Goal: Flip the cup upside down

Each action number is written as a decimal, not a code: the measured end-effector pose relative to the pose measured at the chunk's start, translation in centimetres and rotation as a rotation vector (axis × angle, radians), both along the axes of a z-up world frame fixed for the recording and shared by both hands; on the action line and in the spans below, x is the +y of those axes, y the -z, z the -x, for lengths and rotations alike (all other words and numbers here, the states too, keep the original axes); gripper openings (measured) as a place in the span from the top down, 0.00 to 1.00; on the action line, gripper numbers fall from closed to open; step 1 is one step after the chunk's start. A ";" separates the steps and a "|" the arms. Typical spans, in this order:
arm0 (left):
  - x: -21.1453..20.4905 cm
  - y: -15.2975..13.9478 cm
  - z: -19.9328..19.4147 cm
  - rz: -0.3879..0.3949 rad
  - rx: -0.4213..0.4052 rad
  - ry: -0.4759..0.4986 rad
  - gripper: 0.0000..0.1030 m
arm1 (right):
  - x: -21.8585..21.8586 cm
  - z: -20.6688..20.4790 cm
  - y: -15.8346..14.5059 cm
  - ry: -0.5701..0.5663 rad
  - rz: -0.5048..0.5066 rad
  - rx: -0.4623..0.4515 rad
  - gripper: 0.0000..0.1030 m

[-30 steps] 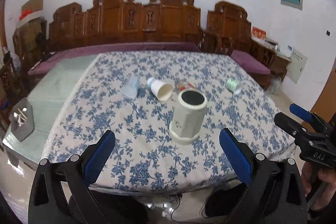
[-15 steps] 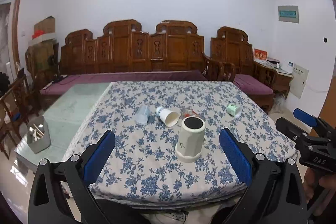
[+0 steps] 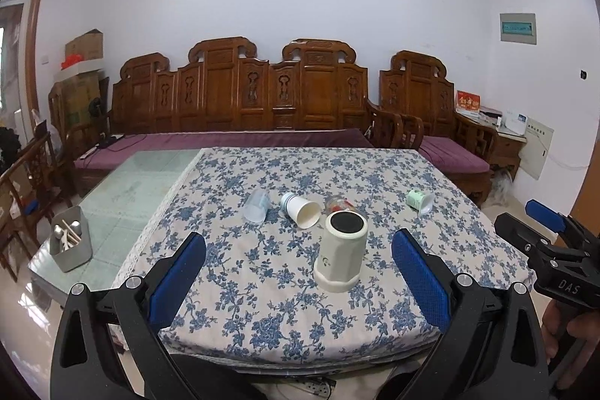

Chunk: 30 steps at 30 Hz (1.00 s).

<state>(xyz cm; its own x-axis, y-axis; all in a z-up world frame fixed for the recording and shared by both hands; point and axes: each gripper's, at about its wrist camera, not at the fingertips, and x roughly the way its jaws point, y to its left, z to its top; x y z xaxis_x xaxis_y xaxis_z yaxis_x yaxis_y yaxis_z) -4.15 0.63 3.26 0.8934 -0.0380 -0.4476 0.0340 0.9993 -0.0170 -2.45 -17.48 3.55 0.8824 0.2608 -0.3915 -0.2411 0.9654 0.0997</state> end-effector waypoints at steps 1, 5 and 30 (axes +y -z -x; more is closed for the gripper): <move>0.0 0.1 0.0 0.000 0.001 -0.001 0.07 | 0.0 0.0 0.0 0.000 0.001 -0.001 0.03; -0.1 0.1 -0.1 0.000 0.003 -0.004 0.07 | 0.0 0.0 0.0 -0.001 0.001 -0.001 0.03; 0.0 0.1 -0.1 -0.004 -0.005 -0.017 0.07 | -0.1 0.0 0.3 0.000 0.005 -0.002 0.03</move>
<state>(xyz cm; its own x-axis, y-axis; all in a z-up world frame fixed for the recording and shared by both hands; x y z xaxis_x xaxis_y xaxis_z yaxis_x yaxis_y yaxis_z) -4.08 0.60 3.15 0.8963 -0.0211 -0.4430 0.0174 0.9998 -0.0125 -2.44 -17.55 3.26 0.8833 0.2588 -0.3909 -0.2413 0.9659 0.0944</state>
